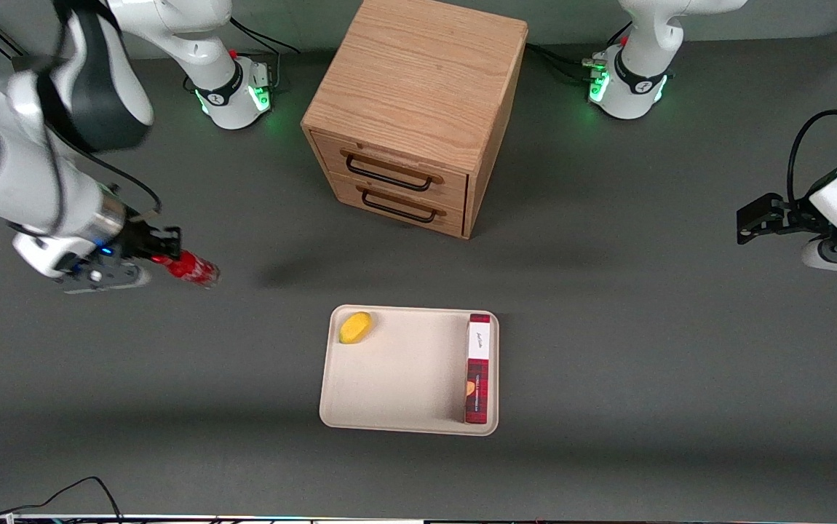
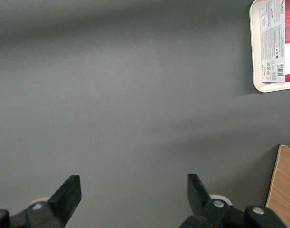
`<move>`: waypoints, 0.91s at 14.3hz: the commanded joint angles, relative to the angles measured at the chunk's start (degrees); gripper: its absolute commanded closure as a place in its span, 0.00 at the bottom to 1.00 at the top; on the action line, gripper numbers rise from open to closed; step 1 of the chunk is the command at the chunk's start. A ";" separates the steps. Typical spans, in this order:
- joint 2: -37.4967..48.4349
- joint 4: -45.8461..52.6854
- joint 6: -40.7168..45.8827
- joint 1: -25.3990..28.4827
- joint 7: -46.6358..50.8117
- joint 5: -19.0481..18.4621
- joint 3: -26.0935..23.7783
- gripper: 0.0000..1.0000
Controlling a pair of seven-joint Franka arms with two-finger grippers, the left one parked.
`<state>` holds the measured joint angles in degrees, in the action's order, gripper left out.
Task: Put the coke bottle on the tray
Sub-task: 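Close the right gripper on the bottle cap and lift it, then carry the held bottle over the white tray beside the mango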
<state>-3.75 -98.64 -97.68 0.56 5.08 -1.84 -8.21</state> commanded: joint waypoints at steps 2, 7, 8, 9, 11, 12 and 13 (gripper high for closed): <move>-1.35 16.60 14.87 -0.03 1.16 -0.27 -0.14 1.00; -2.14 21.02 17.44 0.49 1.51 -0.27 -0.23 1.00; -3.36 21.46 17.27 0.67 1.60 -0.27 -0.31 1.00; -4.94 21.99 16.57 0.84 1.60 -0.27 -0.58 1.00; -9.06 24.79 14.03 3.73 4.13 -0.27 -1.54 1.00; -11.70 26.29 12.27 5.66 5.19 -0.44 -1.63 1.00; -15.12 28.65 10.69 8.29 5.11 -0.97 -1.55 1.00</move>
<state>-11.56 -77.61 -85.97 4.25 7.45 -1.80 -9.67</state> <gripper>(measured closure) 0.687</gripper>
